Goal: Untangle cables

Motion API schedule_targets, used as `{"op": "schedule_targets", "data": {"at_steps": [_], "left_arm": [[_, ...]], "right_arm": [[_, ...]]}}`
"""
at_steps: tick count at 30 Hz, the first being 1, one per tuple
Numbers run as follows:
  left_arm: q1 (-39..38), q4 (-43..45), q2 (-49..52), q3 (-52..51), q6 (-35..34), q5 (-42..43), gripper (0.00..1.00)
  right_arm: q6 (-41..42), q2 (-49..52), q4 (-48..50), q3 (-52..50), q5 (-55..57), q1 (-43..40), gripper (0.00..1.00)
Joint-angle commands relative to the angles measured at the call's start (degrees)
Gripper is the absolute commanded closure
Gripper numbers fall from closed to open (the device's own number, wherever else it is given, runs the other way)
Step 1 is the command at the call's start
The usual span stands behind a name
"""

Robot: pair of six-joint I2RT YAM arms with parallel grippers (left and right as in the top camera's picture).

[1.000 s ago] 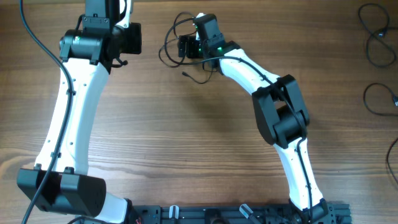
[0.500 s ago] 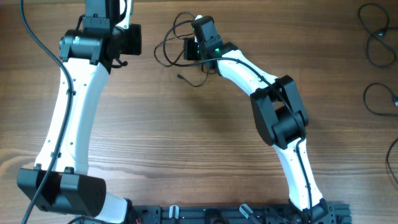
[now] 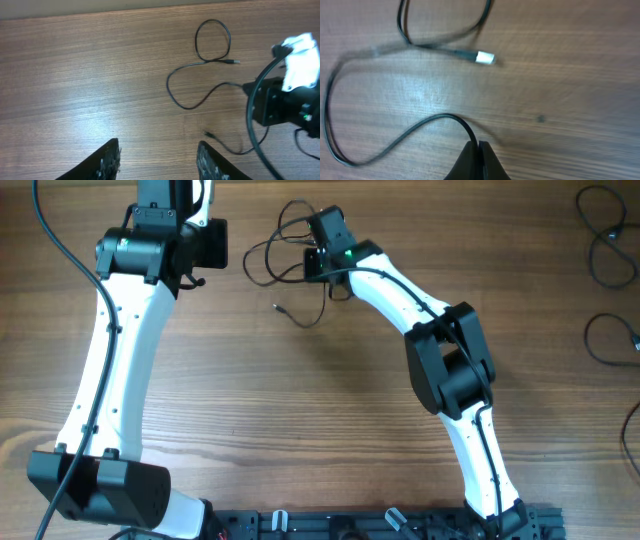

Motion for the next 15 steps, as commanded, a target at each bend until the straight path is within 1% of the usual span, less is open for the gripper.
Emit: {"op": "schedule_targets", "data": {"at_steps": [1, 3, 9, 15], "left_arm": [[0.0, 0.1, -1.1, 0.0, -0.4, -1.0, 0.48], [0.0, 0.1, -1.1, 0.0, -0.4, -1.0, 0.48], [0.0, 0.1, -1.1, 0.0, -0.4, -1.0, 0.48], [0.0, 0.1, -1.1, 0.0, -0.4, 0.0, 0.48]], "right_arm": [[-3.2, -2.6, -3.1, 6.3, 7.7, -0.3, 0.95], [-4.5, -4.6, -3.8, 7.5, 7.6, -0.6, 0.95], [-4.4, -11.8, -4.3, 7.6, 8.1, -3.4, 0.96], [-5.6, -19.3, -8.3, 7.6, 8.1, -7.4, 0.95]]}}
